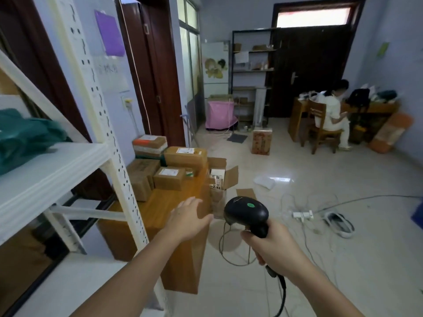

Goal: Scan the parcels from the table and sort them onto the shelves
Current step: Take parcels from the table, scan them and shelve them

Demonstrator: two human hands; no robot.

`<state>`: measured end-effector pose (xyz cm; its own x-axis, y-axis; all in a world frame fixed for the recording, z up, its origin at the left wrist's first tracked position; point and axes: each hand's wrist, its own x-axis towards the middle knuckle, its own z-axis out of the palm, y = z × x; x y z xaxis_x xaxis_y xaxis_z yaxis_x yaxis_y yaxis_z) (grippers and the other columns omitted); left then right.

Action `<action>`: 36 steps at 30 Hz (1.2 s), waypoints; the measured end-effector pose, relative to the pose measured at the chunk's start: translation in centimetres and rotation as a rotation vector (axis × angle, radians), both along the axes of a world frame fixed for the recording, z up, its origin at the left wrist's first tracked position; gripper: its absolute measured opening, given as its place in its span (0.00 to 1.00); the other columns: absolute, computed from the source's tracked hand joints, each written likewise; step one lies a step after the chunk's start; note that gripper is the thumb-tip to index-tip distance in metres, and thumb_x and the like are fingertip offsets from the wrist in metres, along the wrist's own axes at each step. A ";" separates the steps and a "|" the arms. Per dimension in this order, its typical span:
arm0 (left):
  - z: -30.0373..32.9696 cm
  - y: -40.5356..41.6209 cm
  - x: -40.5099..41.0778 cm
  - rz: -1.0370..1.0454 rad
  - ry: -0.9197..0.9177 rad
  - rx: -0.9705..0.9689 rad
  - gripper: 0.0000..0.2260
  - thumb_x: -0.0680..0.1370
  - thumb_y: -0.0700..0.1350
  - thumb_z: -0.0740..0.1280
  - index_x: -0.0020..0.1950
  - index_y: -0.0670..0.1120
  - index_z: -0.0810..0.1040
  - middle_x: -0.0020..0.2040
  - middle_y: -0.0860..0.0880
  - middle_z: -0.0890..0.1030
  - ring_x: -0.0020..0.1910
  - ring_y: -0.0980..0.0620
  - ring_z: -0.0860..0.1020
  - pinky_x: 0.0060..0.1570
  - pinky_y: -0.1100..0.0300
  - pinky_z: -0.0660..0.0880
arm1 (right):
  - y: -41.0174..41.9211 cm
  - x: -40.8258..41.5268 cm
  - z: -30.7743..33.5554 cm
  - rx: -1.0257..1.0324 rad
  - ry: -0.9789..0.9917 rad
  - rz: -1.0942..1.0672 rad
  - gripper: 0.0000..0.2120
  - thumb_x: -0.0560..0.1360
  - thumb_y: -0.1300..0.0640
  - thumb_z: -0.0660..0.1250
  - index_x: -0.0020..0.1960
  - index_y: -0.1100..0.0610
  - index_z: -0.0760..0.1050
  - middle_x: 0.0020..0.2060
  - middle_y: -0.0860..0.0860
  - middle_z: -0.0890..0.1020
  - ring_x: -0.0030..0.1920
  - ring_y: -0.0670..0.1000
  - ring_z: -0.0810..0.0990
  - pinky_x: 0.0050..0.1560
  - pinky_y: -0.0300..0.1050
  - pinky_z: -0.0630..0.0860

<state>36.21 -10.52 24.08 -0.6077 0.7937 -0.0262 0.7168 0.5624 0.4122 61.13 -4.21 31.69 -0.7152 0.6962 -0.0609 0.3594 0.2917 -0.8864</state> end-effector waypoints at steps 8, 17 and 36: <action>-1.7 15.2 -10.5 0.108 -0.026 0.014 0.32 0.80 0.67 0.65 0.81 0.57 0.65 0.83 0.53 0.62 0.81 0.48 0.63 0.78 0.43 0.65 | 15.9 -11.6 -0.7 -0.003 -0.046 0.082 0.03 0.76 0.58 0.69 0.47 0.53 0.76 0.28 0.49 0.79 0.25 0.45 0.77 0.29 0.41 0.76; -3.4 25.5 -23.0 0.175 -0.020 -0.035 0.37 0.79 0.72 0.61 0.83 0.54 0.62 0.84 0.51 0.63 0.81 0.46 0.64 0.78 0.42 0.64 | 29.3 -25.0 -2.2 0.079 -0.118 0.139 0.05 0.74 0.54 0.72 0.47 0.49 0.75 0.37 0.55 0.84 0.36 0.53 0.83 0.43 0.56 0.83; -10.8 41.9 -46.4 0.386 -0.214 -0.093 0.36 0.77 0.65 0.68 0.81 0.53 0.64 0.78 0.52 0.70 0.75 0.48 0.70 0.74 0.42 0.71 | 49.2 -51.6 -5.7 -0.032 -0.200 0.347 0.05 0.75 0.59 0.68 0.50 0.53 0.75 0.28 0.51 0.78 0.25 0.47 0.77 0.29 0.41 0.76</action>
